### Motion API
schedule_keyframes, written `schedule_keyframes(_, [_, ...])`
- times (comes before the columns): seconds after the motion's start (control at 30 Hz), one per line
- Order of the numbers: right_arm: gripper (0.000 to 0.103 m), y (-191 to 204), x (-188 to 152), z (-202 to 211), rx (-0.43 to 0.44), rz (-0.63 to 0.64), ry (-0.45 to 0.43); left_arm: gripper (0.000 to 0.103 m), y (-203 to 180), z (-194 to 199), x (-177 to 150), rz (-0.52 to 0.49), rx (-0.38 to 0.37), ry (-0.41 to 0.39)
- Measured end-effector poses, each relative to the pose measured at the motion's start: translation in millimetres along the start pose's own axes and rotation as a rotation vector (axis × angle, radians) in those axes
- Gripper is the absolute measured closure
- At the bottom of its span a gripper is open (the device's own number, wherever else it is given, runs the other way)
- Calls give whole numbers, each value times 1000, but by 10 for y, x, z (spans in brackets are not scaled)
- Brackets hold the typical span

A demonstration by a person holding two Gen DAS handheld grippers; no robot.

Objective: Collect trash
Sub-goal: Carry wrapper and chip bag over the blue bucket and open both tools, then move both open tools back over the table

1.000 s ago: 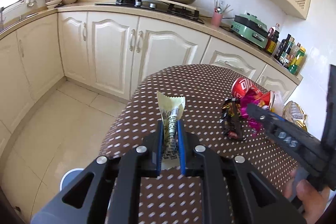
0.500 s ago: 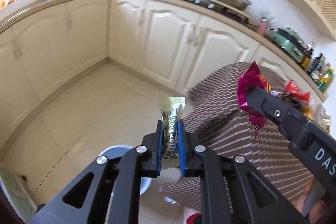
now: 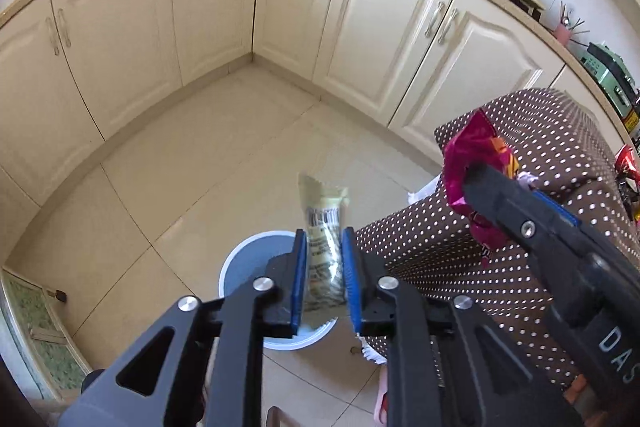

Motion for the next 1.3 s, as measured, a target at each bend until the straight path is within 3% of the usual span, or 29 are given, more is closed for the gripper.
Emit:
schedule_keyframes(0.2, [65, -22, -107, -95, 2, -17, 18, 70, 76, -95, -55, 5, 15, 17])
schedule_keyframes(0.73, [64, 46, -162, -323, 25, -30, 49, 70, 231, -71, -88, 20, 40, 22])
schedule_keyframes(0.97, [58, 129, -133, -405, 49, -42, 53, 70, 271, -54, -67, 29, 50, 19])
schedule_keyframes(1.3, [58, 22, -15, -192, 32, -52, 16, 69, 79, 97, 10, -8, 36, -16])
Point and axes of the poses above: each gripper's, at about its wrist camera, not at the fingertips, and z roughly against the way its jaws point, y to its left, x to its top, the point moved 4 cm from there along -z, roughly the way its jaws point, and after that the axes turned 11 degrees about -y, right-handed, at the moved point
